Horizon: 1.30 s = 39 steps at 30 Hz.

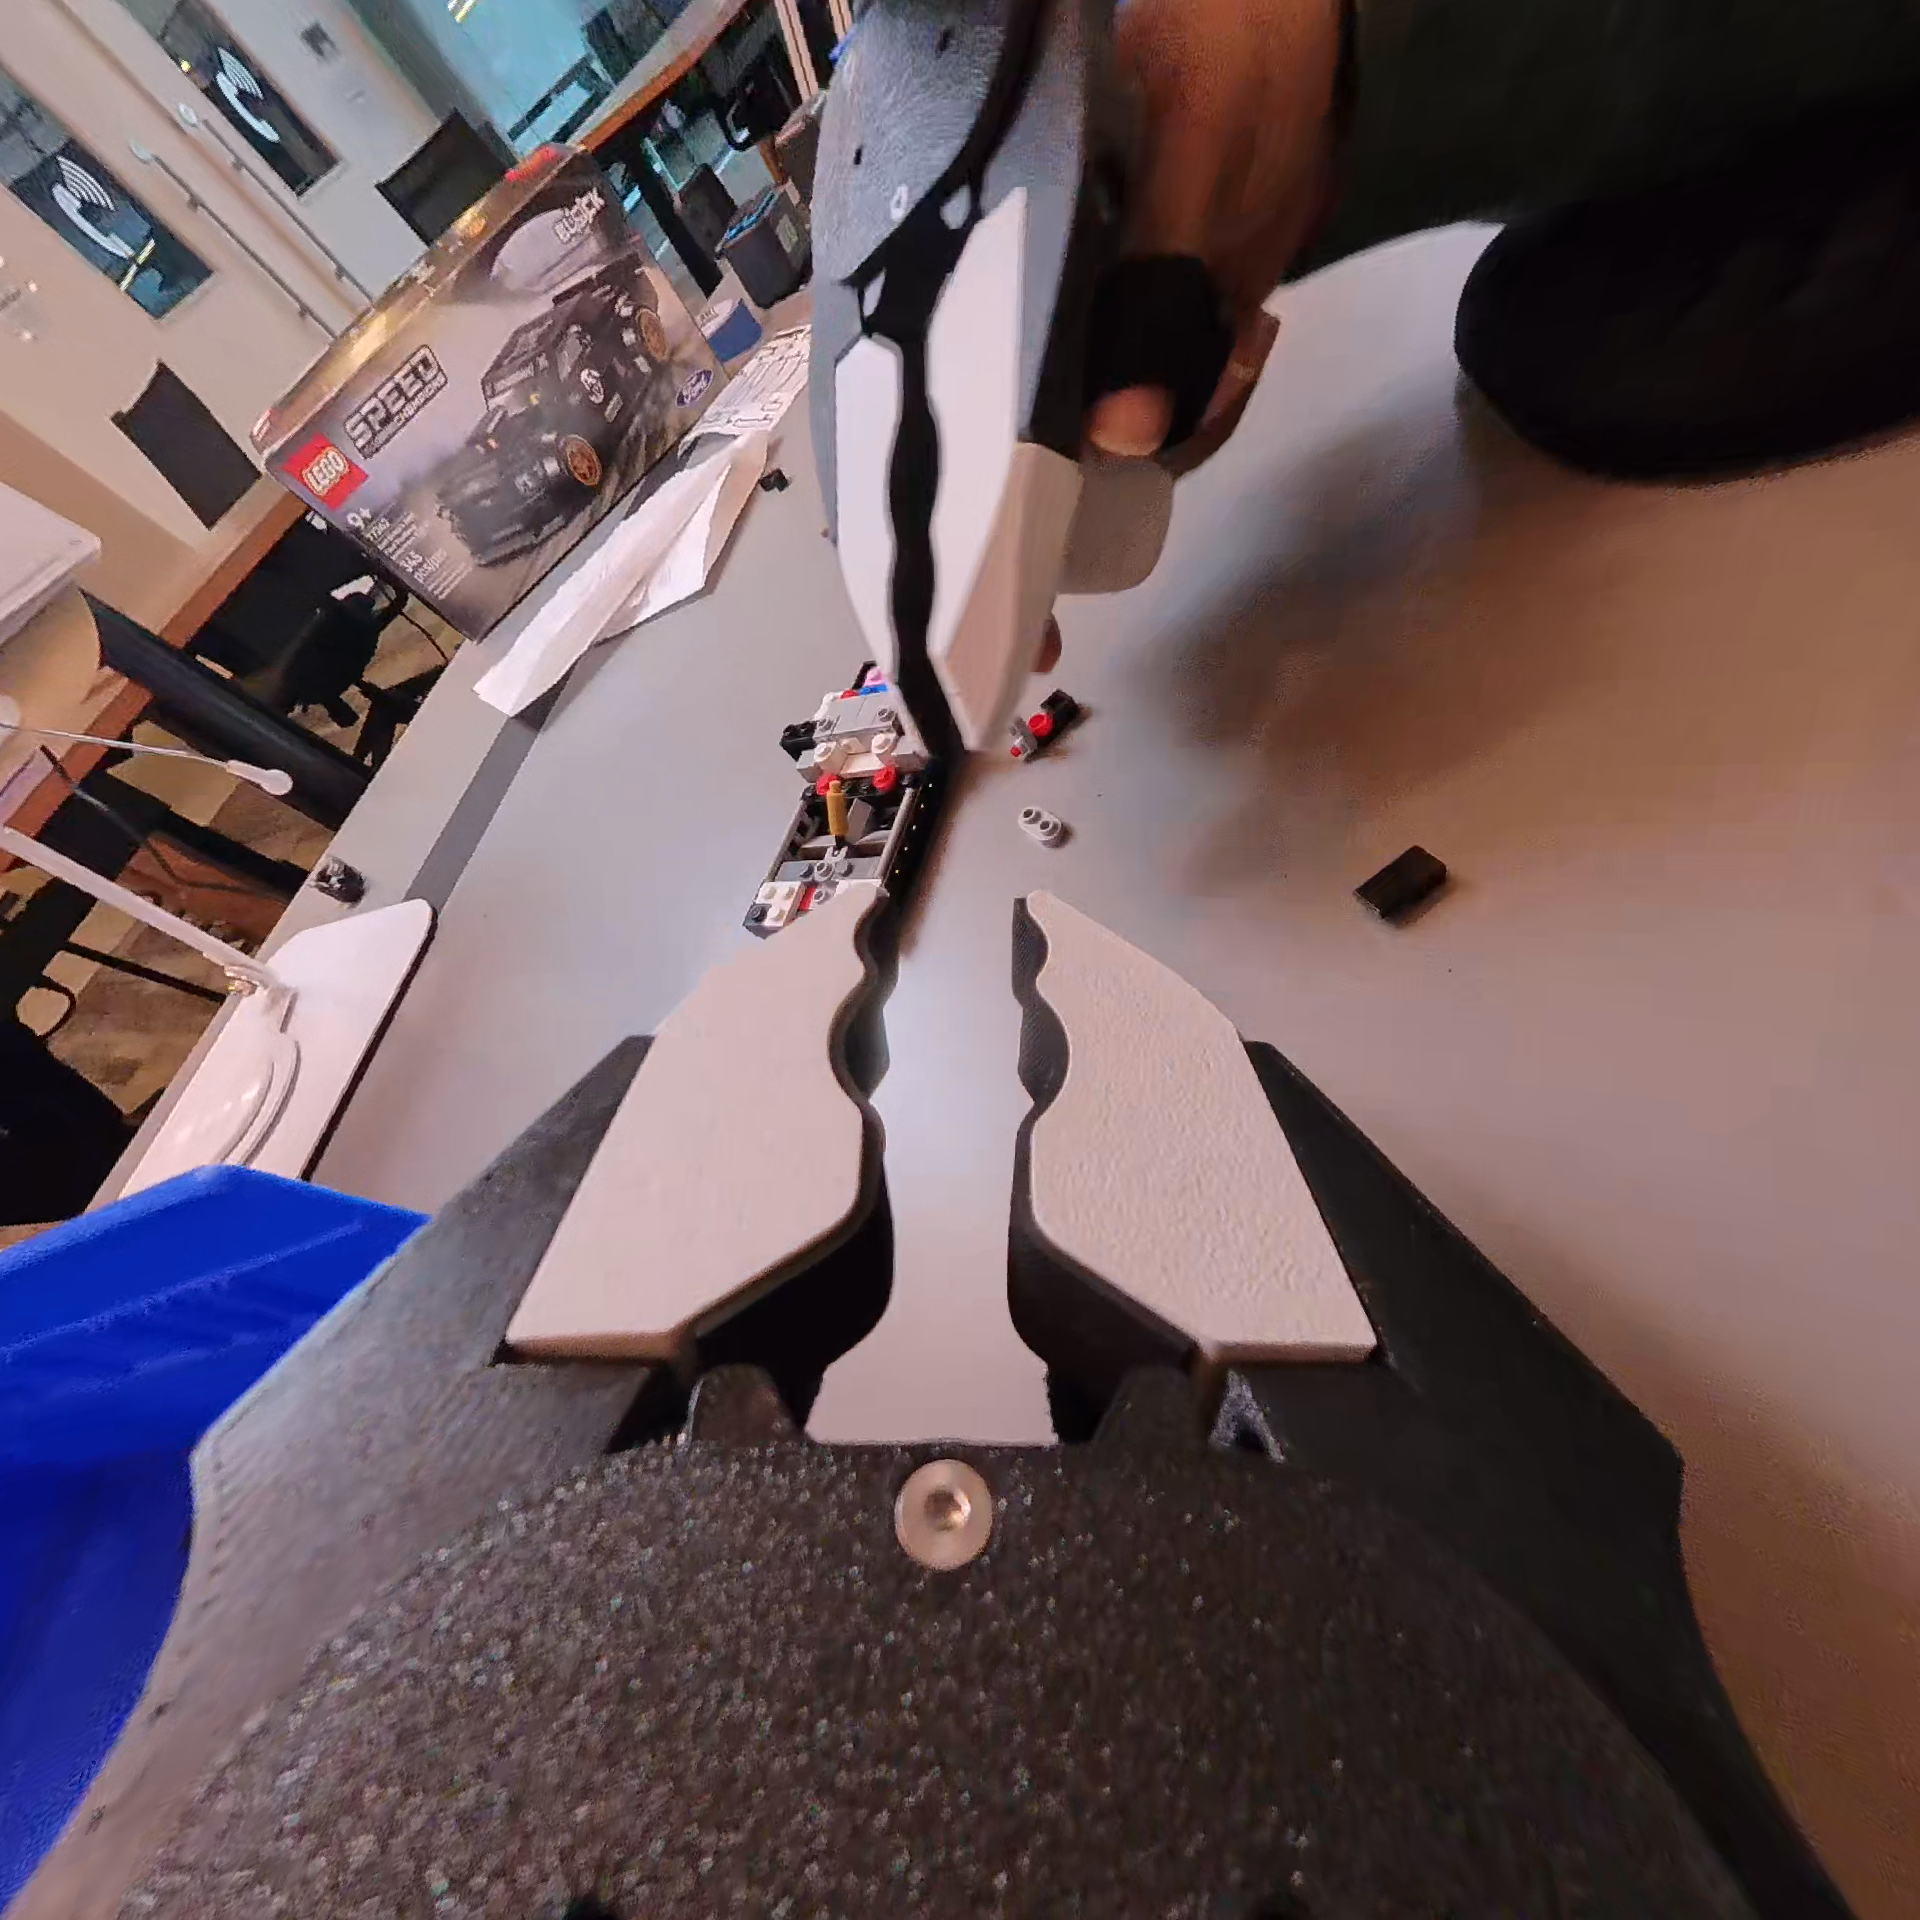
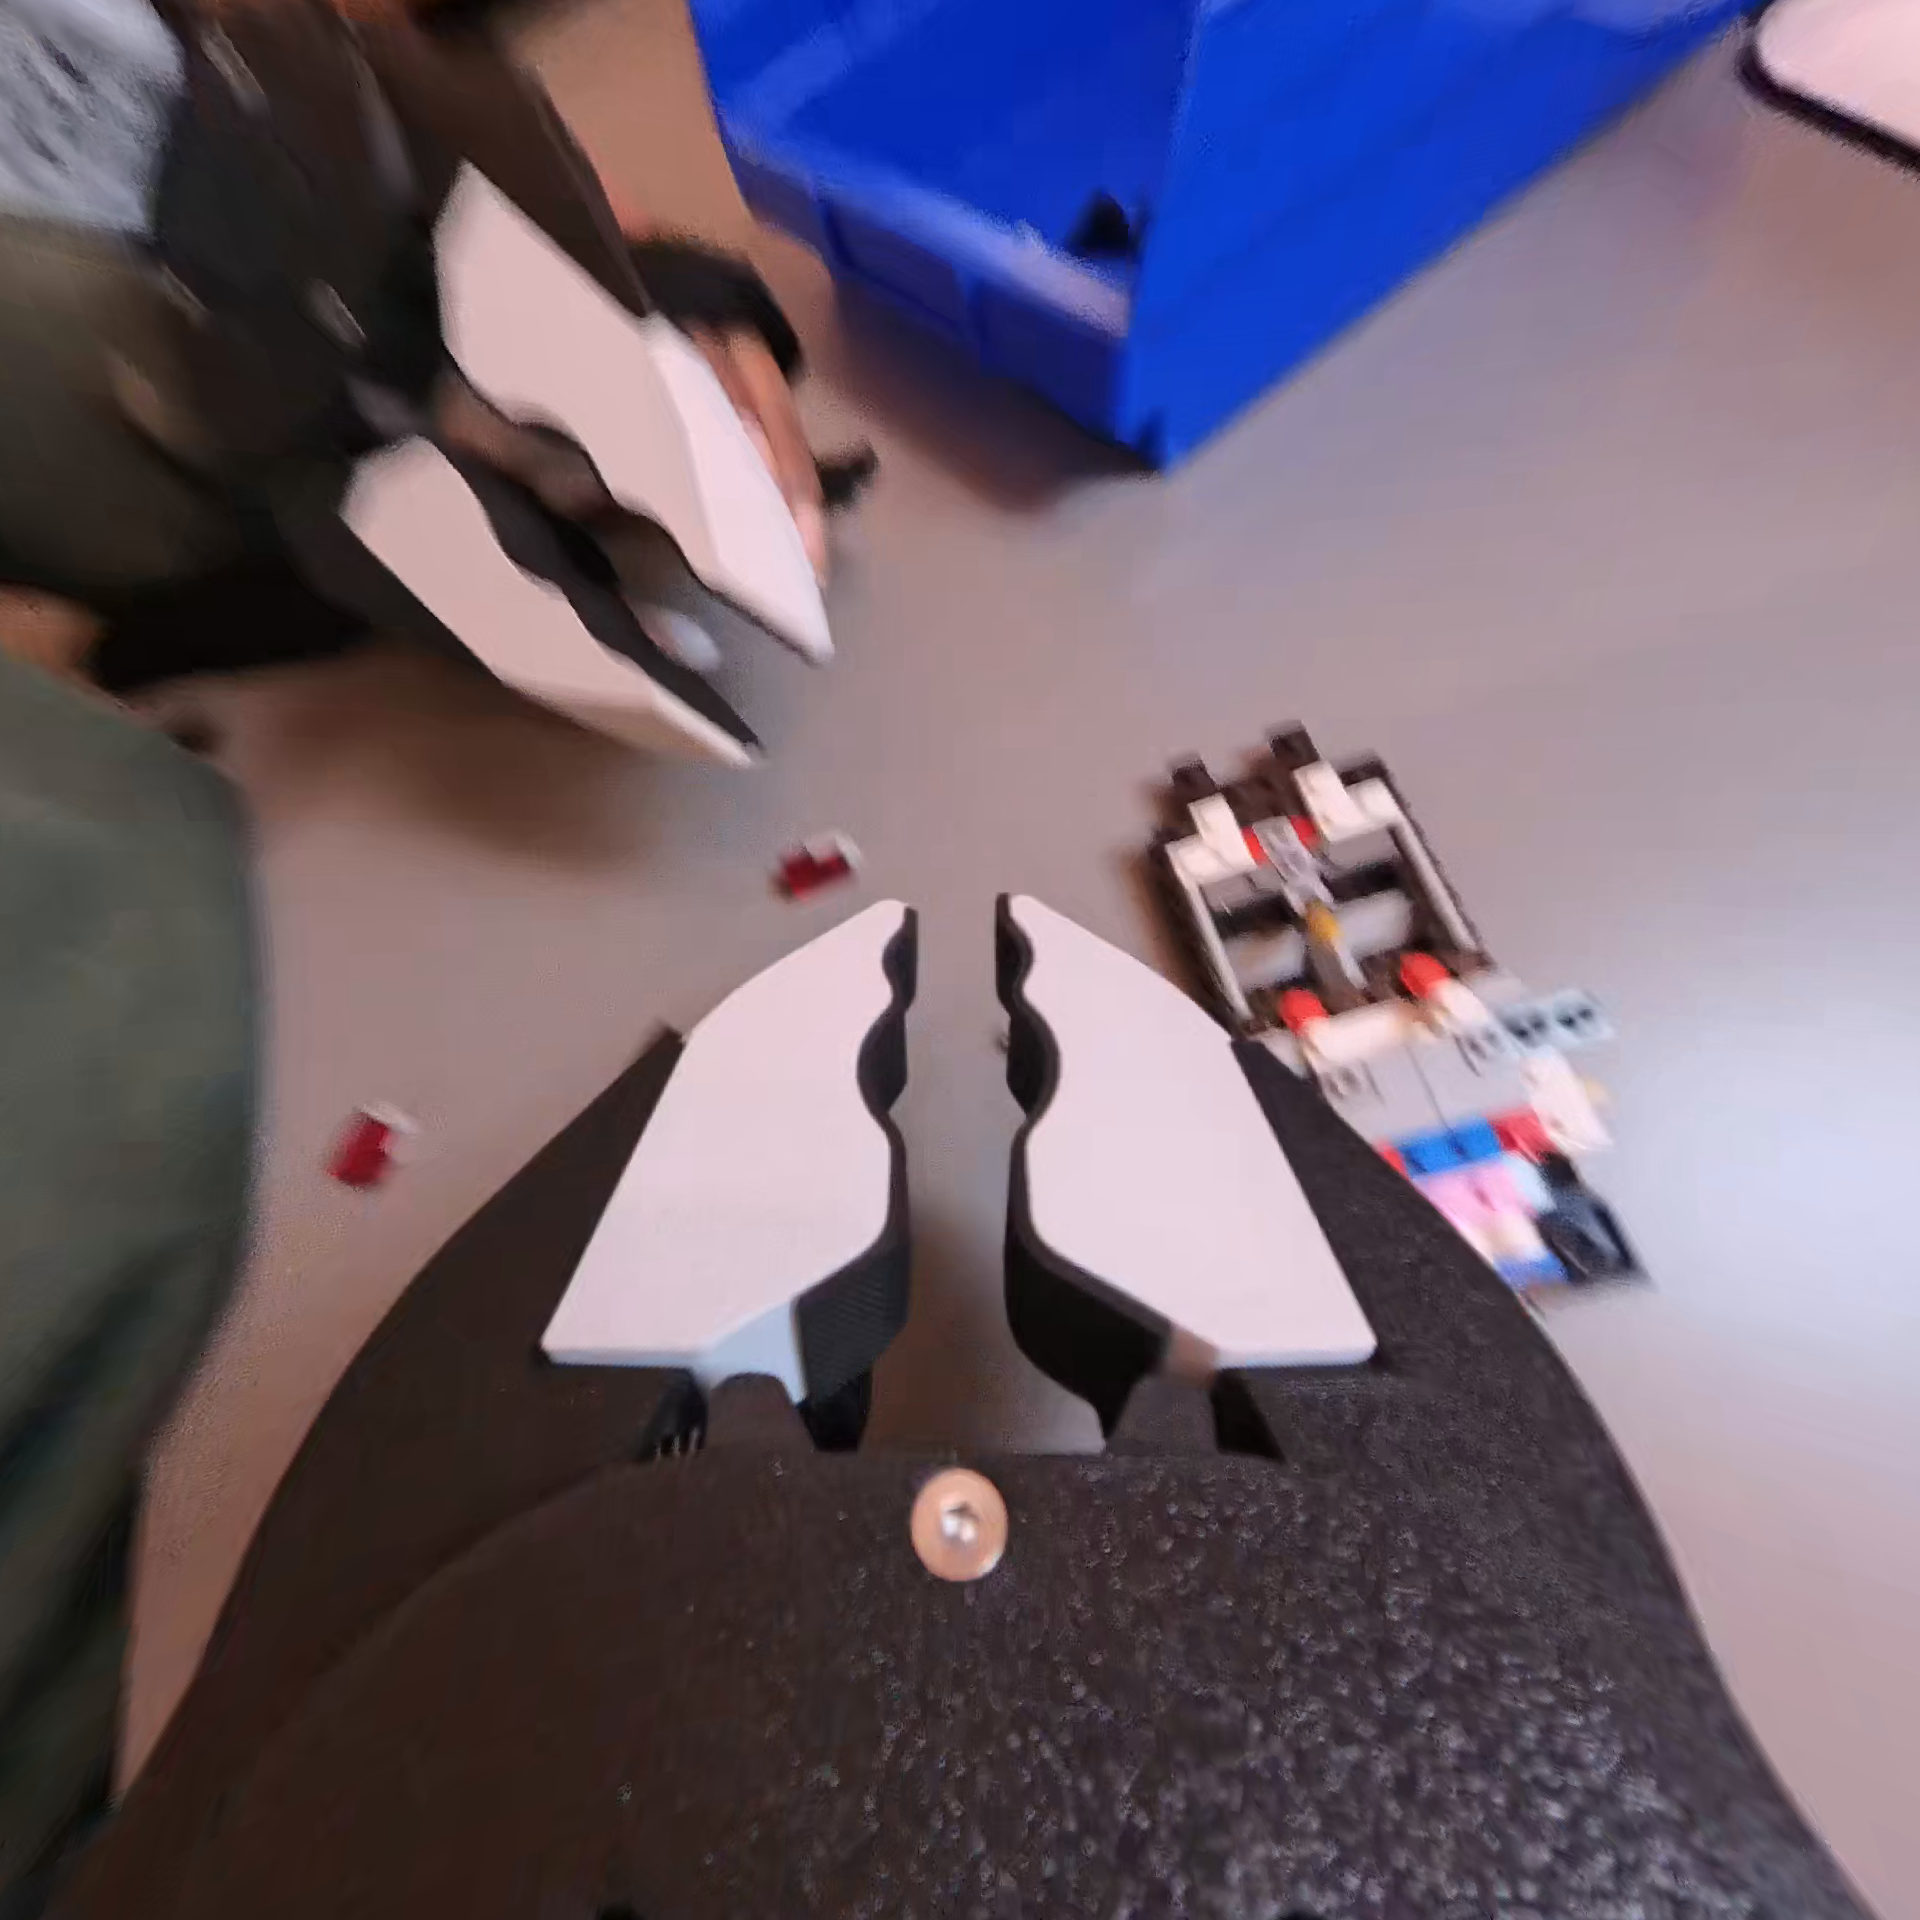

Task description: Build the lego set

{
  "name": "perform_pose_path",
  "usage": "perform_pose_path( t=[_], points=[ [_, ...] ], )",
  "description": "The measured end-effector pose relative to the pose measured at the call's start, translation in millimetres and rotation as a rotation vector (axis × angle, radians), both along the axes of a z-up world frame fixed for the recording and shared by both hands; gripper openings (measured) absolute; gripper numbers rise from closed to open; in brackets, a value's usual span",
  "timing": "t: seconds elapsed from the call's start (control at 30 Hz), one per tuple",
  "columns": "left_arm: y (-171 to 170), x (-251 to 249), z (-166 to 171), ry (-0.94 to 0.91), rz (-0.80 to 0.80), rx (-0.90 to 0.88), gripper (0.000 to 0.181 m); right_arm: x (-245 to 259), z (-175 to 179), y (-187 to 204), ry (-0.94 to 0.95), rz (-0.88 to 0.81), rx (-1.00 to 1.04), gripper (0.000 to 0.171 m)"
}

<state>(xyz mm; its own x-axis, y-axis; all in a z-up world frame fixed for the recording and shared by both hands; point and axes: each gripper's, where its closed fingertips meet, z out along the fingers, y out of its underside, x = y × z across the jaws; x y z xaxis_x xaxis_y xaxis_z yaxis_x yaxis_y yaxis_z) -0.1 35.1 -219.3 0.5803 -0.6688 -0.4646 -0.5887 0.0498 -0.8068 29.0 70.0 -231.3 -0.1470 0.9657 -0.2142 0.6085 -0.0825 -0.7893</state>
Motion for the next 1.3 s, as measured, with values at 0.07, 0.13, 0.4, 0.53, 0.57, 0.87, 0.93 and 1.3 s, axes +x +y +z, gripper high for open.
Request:
perform_pose_path(
  t=[0.07,0.13,0.4,0.53,0.57,0.87,0.93,1.3],
  points=[
    [1.2,0.1,-1.5,-0.005,0.002,-0.011,0.019,15.5,-16.1,8.6,-0.131,-0.002,0.122,0.017],
    [3.1,-0.1,-4.9,0.007,0.009,-0.02,0.017,18.6,-25.9,7.5,-0.179,0.008,0.183,0.021],
    [-1.5,3.1,-9.6,0.006,-0.021,-0.046,0.017,9.2,-48.1,6.5,-0.278,0.002,0.274,0.0],
    [-1.3,0.4,-16.7,0.041,-0.013,-0.064,0.017,7.1,-42.7,5.0,-0.215,-0.004,0.23,0.001],
    [1.1,-3.0,-19.0,0.055,0.009,-0.07,0.017,4.5,-40.4,4.5,-0.199,-0.009,0.224,0.009],
    [19.9,-46.3,-47.0,0.039,0.22,-0.284,0.023,-51.3,-41.7,1.9,-0.159,-0.124,0.252,0.023],
    [21.9,-49.0,-44.7,0.035,0.228,-0.277,0.023,-58.0,-42.6,8.3,-0.184,-0.18,0.24,0.02],
    [13.0,-38.2,-30.6,-0.006,0.106,-0.203,0.032,-62.8,-10.8,-21.0,0.035,-0.017,0.048,0.004]
  ],
)
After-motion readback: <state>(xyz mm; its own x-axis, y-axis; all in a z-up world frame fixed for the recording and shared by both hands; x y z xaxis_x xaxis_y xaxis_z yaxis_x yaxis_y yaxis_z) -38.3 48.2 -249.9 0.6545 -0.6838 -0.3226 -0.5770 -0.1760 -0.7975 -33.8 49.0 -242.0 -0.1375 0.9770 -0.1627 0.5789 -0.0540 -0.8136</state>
